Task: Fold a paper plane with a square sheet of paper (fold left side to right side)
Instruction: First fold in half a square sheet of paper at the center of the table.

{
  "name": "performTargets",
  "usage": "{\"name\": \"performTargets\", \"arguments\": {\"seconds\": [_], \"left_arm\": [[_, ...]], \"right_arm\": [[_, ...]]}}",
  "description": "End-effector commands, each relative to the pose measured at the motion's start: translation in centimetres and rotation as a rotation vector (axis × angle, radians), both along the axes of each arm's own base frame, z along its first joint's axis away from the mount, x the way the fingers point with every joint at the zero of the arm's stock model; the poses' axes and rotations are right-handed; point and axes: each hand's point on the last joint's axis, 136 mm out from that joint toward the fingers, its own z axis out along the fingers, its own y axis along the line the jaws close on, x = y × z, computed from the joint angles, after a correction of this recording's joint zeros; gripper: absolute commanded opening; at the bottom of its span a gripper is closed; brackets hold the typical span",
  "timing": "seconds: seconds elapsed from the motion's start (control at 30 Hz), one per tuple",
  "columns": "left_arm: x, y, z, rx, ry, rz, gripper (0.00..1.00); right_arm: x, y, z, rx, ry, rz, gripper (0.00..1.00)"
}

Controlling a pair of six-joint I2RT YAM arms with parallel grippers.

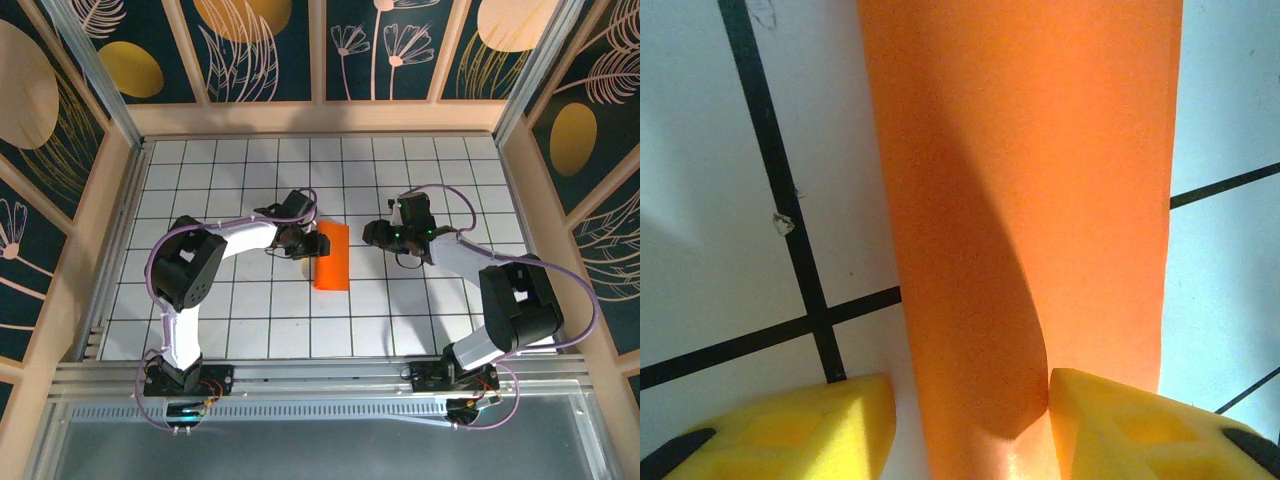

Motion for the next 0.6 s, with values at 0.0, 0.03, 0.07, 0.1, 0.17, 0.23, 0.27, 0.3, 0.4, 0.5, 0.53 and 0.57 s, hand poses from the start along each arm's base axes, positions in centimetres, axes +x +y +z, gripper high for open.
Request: {"name": "performTargets", "arguments": {"seconds": [0.0,0.03,0.07,0.1,0.17,0.23,0.27,0.3,0.4,0.5,0.53,0.57], "left_arm": [[-1.89,1.11,-6.36,0.125,0.067,-0.021,0.48],[-1.94,1.12,-6.45,0.128,0.07,-0.023,0.47],[-1.93,1.08,-6.5,0.129,0.07,-0.026,0.47],[-2.04,1.08,-6.6,0.132,0.074,-0.029,0.48],[-2.05,1.01,-6.69,0.139,0.074,-0.036,0.48],[-2.05,1.03,-6.79,0.147,0.076,-0.041,0.48],[-2.0,1.05,-6.78,0.151,0.075,-0.044,0.48],[-1.99,1.0,-6.79,0.153,0.074,-0.046,0.48],[-1.83,0.92,-6.76,0.154,0.073,-0.049,0.48],[-1.76,0.87,-6.78,0.158,0.072,-0.059,0.49],[-1.78,0.86,-6.83,0.162,0.073,-0.062,0.49],[-1.75,0.87,-6.86,0.163,0.074,-0.062,0.49]], "right_arm": [[-0.19,-0.36,-0.2,-0.013,-0.002,0.003,0.48],[-0.22,-0.32,-0.21,-0.012,-0.002,0.005,0.48],[-0.21,-0.31,-0.23,-0.01,-0.001,0.005,0.48],[-0.23,-0.26,-0.2,-0.009,-0.002,0.007,0.48],[-0.24,-0.17,-0.22,-0.002,-0.002,0.008,0.48],[-0.29,-0.15,-0.28,0.002,0.0,0.007,0.48],[-0.3,-0.13,-0.24,0.004,-0.002,0.007,0.49],[-0.32,-0.08,-0.24,0.007,-0.002,0.008,0.49],[-0.31,-0.08,-0.27,0.008,-0.001,0.008,0.49],[-0.33,-0.06,-0.26,0.01,-0.001,0.01,0.5],[-0.32,-0.06,-0.25,0.01,-0.001,0.01,0.49],[-0.37,0.0,-0.27,0.009,-0.001,0.013,0.49]]}}
